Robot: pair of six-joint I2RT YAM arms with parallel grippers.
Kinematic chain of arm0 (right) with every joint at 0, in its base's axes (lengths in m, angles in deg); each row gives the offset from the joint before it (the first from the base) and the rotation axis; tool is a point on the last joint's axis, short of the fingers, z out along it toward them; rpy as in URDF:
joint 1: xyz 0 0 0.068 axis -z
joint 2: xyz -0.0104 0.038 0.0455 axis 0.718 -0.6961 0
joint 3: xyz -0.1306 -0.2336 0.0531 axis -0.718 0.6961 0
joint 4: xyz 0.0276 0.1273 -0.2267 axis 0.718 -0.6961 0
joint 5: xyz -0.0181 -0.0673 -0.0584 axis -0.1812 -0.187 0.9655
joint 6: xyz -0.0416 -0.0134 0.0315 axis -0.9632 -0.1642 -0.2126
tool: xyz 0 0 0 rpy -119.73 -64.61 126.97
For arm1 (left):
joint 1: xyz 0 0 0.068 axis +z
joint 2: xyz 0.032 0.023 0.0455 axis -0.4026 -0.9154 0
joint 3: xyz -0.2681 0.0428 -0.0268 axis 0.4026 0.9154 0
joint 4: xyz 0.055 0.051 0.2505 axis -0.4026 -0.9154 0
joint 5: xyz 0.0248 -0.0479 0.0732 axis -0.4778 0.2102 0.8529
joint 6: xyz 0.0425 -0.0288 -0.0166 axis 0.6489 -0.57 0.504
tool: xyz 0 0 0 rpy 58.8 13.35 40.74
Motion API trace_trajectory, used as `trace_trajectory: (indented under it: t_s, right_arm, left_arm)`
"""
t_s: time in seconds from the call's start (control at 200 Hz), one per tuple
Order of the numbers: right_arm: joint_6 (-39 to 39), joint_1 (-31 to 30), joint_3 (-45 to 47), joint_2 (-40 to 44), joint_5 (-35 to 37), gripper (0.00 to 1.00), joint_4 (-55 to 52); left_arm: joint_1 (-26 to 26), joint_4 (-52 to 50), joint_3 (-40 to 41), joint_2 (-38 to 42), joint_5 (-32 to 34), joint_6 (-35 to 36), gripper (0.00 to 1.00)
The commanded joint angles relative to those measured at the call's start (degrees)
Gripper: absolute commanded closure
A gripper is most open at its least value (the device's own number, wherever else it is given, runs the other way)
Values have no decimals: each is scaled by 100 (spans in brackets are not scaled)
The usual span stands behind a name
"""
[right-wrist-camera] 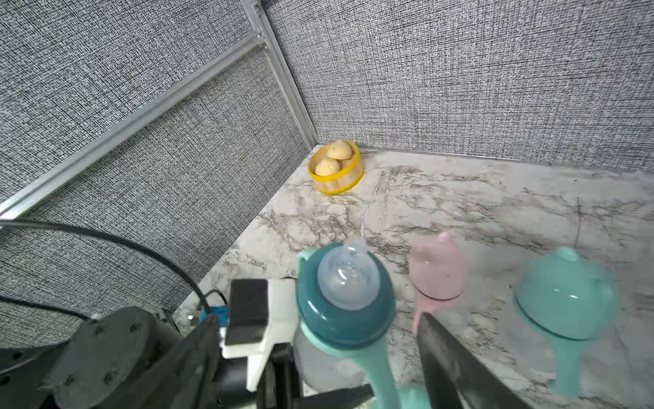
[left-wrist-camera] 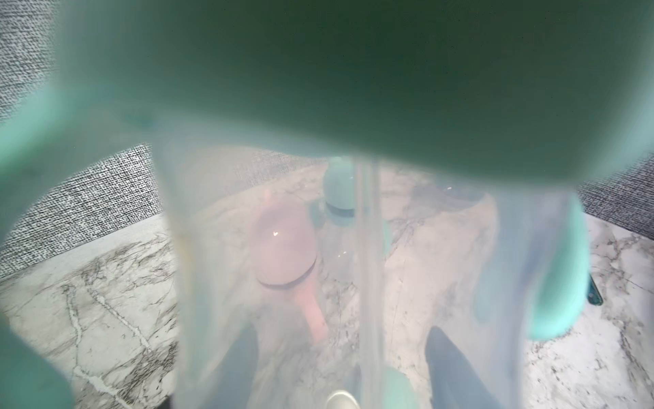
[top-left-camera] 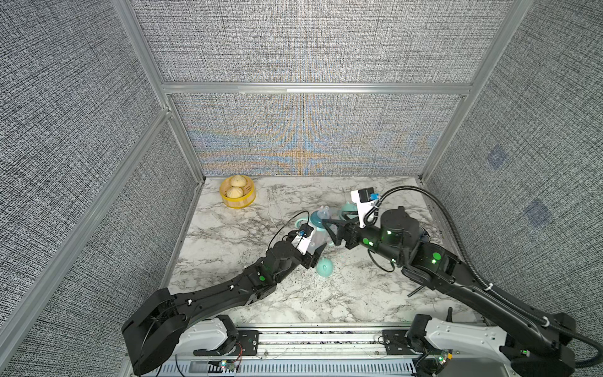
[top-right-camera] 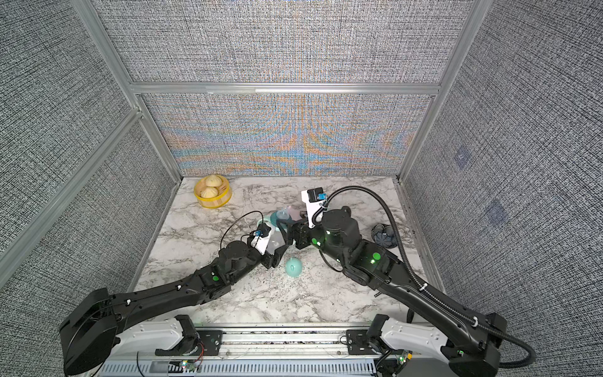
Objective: Assemble the baby bottles
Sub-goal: Screw the nipple onto the baby bottle.
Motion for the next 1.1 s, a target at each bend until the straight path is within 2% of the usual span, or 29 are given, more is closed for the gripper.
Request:
trace_trajectory:
  t_s: [0.0,0.23,0.425,0.891,1.011,1.096]
  right_arm:
    - [-505,230,185,226,-1069,13,-40]
    - [-744,486,487,397,-1687,12,-210]
    - [-802,504,632,270,-1781,12,-168]
    - [-363,504,1193,-191,-1920,13,947]
    - [-155,497,1375,-233,-1908,19,1406]
    - [-99,500,1408,-277,-1860,28,1523]
  left_arm:
    - [26,-46,-62,71,-473,14,100]
    - [46,48,8,151,-1284,67,100]
    - [62,215,69,229,-1802,59,100]
    - [62,547,219,275,-2148,-3,100]
    - [62,555,228,235,-2171,32,100]
    - [62,556,241,238,-2172,23,100]
